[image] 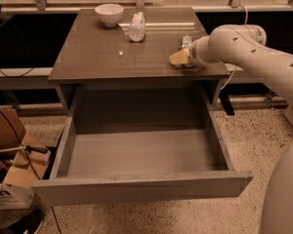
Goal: Place redbull can into top drawer
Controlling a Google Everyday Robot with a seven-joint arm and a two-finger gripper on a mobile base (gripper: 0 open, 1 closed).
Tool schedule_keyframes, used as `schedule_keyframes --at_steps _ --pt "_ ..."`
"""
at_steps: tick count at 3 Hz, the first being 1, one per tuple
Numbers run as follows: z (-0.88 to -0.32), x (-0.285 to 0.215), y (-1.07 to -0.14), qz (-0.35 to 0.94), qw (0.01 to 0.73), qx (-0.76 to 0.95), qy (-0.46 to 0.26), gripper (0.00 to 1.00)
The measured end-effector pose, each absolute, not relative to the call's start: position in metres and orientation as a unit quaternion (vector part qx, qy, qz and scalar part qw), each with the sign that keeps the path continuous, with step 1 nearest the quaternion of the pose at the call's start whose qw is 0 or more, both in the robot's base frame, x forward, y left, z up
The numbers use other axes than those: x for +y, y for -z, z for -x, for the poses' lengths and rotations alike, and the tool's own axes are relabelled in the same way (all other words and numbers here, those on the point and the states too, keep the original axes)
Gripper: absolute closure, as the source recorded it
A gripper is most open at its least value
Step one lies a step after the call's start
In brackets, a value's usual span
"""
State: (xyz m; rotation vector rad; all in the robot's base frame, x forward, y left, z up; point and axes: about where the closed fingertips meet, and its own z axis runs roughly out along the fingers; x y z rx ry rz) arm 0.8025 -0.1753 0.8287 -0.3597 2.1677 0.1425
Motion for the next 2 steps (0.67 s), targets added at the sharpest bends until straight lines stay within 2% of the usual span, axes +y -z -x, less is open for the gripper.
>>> schedule_keyframes --at_steps 2 --pt "-0.757 -0.17 -0.861 0.182 0.418 0.89 -0.021 0.86"
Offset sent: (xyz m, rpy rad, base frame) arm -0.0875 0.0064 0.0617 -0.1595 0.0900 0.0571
